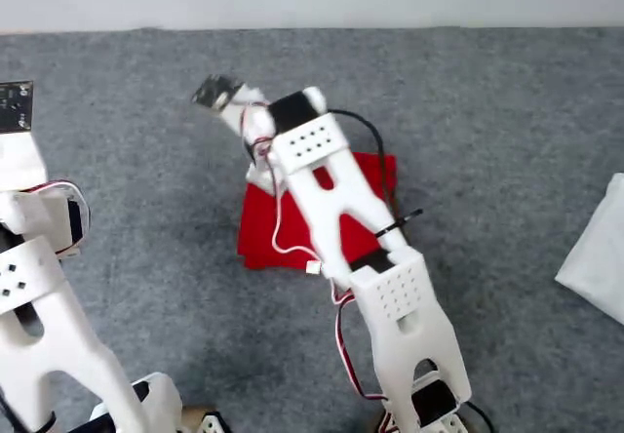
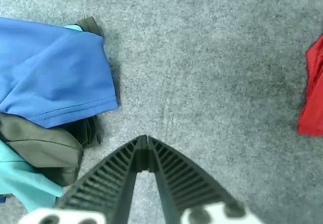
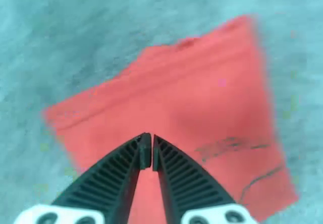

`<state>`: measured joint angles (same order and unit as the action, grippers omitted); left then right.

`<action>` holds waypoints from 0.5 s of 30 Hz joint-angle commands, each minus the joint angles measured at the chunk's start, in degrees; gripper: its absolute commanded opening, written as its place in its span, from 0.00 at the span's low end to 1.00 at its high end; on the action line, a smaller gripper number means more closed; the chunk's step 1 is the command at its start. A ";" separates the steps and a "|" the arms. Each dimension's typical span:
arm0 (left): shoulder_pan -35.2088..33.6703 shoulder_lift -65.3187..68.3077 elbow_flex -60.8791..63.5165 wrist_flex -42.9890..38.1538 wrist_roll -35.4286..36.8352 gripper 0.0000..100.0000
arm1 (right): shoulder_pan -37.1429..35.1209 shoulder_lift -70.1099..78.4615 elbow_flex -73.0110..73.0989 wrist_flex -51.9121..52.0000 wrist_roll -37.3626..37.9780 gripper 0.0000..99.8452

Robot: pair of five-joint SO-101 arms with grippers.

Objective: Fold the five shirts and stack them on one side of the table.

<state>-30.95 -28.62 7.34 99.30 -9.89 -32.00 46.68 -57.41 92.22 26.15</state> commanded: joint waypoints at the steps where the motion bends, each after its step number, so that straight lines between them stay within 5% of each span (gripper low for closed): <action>1: -0.18 -1.58 -0.31 0.79 0.44 0.01 | 1.71 -1.89 -2.20 -12.18 -1.05 0.01; 9: -0.35 -1.58 -0.22 0.97 0.44 0.01 | 1.01 13.67 -2.37 -29.23 -1.05 0.01; 15: -0.35 -1.58 -0.13 0.97 0.44 0.01 | 0.92 17.36 -10.29 -27.21 -1.23 0.01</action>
<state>-30.95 -28.62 7.34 99.30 -9.89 -31.21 64.97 -60.84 63.65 25.63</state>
